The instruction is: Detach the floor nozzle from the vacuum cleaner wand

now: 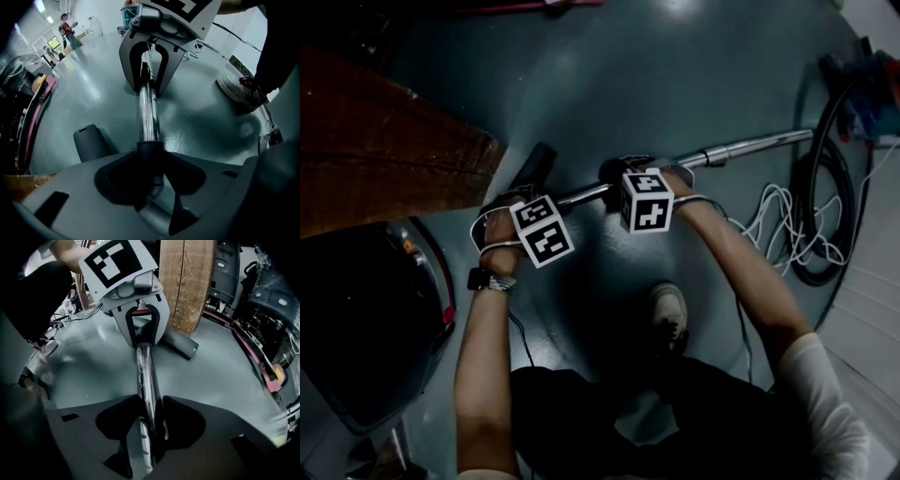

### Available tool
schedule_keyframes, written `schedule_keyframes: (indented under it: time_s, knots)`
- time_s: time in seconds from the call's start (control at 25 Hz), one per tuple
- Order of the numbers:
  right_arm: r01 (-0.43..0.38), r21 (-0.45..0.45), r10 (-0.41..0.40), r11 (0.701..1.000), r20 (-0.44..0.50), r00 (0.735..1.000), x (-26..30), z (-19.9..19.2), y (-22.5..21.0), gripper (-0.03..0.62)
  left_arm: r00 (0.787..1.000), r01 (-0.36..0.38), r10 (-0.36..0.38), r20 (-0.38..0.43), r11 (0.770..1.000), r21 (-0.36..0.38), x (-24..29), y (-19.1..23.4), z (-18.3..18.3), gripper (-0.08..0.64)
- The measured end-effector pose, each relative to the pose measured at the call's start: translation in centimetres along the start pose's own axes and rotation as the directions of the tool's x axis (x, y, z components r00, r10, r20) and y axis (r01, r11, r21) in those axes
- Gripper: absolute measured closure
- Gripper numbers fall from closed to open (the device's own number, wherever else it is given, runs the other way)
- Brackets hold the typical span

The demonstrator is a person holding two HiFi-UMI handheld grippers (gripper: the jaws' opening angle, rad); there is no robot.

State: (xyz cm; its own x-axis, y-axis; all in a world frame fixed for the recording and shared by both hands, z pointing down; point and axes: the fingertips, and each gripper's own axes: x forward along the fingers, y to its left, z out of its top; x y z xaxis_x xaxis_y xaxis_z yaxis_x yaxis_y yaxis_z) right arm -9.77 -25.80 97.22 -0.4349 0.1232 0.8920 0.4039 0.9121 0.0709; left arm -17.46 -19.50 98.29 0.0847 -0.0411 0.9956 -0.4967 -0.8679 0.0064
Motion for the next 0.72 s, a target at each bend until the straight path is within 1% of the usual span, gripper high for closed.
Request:
schedule_keyframes:
  time_s: [0.08,0.24,0.44,0.6,0.72]
  knots:
    - [-0.002,-0.008,0.002,1.0,0.003,1.0,-0.1,0.0,0.1,0.413,1.0,-0.009,0.009,-0.008,1.0,0.001,0.1,-0.1,0.0,0.377]
    - [-0.002,-0.07,0.001,0.998,-0.016,1.0,-0.3,-0.1,0.7,0.419,0.999,-0.015,0.015,0.034,1.0,-0.01,-0.2,-0.7,0.2,0.38]
    - [0.02,-0.112,-0.021,0.993,-0.008,1.0,-0.9,0.1,1.4,0.422,0.995,0.055,-0.047,0.09,0.995,-0.086,-0.7,-1.8,0.2,0.382]
    - [0.044,-0.132,-0.044,0.99,-0.003,0.999,-1.7,0.4,1.8,0.422,0.98,0.141,-0.111,0.167,0.974,-0.179,-1.5,-2.3,0.5,0.382]
    - [0.06,-0.158,-0.063,0.986,-0.012,0.998,-2.1,0.5,2.2,0.422,0.972,0.167,-0.13,0.193,0.968,-0.189,-2.3,-2.6,0.7,0.382]
